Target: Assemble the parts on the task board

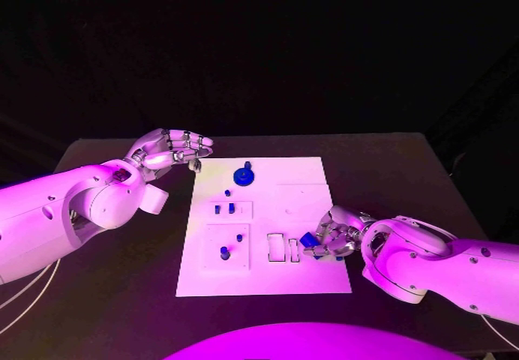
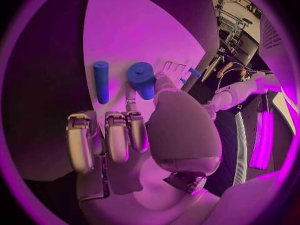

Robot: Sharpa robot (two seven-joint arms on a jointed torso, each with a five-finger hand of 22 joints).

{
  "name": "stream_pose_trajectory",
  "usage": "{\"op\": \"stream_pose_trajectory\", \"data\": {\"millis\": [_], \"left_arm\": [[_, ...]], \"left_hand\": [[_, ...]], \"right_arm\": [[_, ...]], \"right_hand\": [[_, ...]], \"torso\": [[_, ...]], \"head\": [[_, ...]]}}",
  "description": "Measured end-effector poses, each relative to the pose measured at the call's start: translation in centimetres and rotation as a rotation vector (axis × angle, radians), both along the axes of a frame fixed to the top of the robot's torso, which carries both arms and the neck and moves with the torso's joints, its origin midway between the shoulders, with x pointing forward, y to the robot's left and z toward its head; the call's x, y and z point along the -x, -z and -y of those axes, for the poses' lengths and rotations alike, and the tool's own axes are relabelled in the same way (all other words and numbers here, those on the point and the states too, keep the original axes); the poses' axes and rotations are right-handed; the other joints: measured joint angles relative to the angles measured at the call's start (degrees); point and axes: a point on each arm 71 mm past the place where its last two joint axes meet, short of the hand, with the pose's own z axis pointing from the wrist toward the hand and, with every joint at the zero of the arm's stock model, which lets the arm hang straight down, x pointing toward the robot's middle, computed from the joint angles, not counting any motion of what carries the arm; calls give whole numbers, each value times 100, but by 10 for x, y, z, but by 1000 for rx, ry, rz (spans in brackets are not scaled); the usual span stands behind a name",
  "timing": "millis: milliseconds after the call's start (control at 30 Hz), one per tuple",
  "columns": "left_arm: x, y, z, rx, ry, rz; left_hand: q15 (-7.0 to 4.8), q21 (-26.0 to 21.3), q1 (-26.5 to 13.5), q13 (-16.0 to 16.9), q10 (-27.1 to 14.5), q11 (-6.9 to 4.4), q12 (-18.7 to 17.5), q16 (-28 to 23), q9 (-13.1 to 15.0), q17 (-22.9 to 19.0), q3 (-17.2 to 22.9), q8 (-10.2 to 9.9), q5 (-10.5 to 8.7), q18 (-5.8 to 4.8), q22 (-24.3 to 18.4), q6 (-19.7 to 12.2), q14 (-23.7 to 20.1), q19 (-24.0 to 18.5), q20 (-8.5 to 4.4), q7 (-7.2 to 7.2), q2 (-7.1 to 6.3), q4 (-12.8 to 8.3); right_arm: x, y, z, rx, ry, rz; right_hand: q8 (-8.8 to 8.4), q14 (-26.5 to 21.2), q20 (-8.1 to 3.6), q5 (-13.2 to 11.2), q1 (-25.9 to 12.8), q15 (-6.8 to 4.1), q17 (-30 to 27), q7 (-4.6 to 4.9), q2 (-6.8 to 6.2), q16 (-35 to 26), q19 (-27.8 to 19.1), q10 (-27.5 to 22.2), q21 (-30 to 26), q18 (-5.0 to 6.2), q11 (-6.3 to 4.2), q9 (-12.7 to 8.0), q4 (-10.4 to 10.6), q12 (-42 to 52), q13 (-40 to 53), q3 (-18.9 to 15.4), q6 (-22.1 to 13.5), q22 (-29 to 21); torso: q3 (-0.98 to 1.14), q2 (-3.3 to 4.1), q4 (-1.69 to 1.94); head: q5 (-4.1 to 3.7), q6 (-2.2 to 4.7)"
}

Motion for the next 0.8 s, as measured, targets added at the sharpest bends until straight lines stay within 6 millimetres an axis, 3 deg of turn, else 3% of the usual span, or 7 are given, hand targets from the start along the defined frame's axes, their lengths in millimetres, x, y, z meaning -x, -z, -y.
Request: {"op": "stream_pose_trajectory", "data": {"millis": [67, 233, 433, 533, 667, 800], "left_arm": [[0, 0, 0, 0, -1, 0], [0, 0, -1, -1, -1, -1], [0, 0, -1, -1, -2, -2], [0, 1, -1, -2, -3, -2], [0, 1, -1, -2, -2, -3], [0, 1, -1, -2, -2, -3]], "left_hand": [[0, 0, 0, 0, 0, 0, 0, 0, 0, 0, 0, 0, 0, 0, 0, 0, 0, 0, 0, 0, 0, 0], [-21, 0, 0, 0, 0, 0, 0, 0, 0, 0, 0, 0, 0, 0, 0, -21, -21, 0, 0, 21, 0, 0], [-21, 0, 0, 0, 0, 0, 0, 0, 0, 0, 0, 0, 0, 0, 0, -21, -21, 0, 0, 21, 0, 0], [-21, 0, 0, 1, 0, 0, 0, 0, 0, 0, 0, 0, 0, 0, 0, -21, -21, 0, 0, 21, 0, 0], [-21, 0, 0, 1, 0, 0, 0, 0, 0, 0, 0, 0, 0, 0, 1, -21, -21, 0, 0, 21, 0, 0], [-21, 0, 0, 1, -7, -8, 0, 0, 0, -1, 0, 12, 0, 0, 1, -21, -21, 0, 0, 21, 0, 0]], "right_arm": [[2, 0, 1, -10, 10, -1], [6, -2, 2, -43, 42, -20], [6, -14, -4, -107, 67, -42], [6, -18, -11, -134, 62, -56], [6, -18, -26, -162, 41, -82], [6, -15, -37, -173, 19, -103]], "right_hand": [[23, 0, -41, 15, -12, -1, 0, 1, 12, 0, 0, 6, 0, -1, -6, -191, -1, 20, 0, 63, 39, 0], [32, -1, -41, -41, -180, -42, -1, 1, 180, 0, 0, 0, 0, -1, -40, -201, 8, 21, 0, 88, 39, -1], [36, -1, -41, -55, -243, -42, -1, 0, 243, 0, 0, 0, 0, -1, -40, -200, -9, 21, -1, 107, 39, -1], [36, -1, -41, -58, -366, -42, -1, 0, 366, 0, 0, 0, 0, 0, -40, -200, -9, 20, -1, 108, 38, -1], [36, -1, -81, 251, -426, -41, -1, 1, 425, 0, 0, 0, 0, 0, -40, -200, -9, 20, -1, 107, 37, -1], [36, -1, -81, 284, -466, -41, -1, 4, 463, 0, 0, 0, 0, 0, -39, -200, -8, 20, -1, 105, 33, 3]], "torso": [[1, -2, 0], [0, -2, -3], [0, -2, 0], [-1, -2, 0], [-1, 0, 0], [1, 4, 7]], "head": [[4, 2], [-3, 11], [-10, 21], [-16, 26], [-16, 35], [-8, 27]]}}
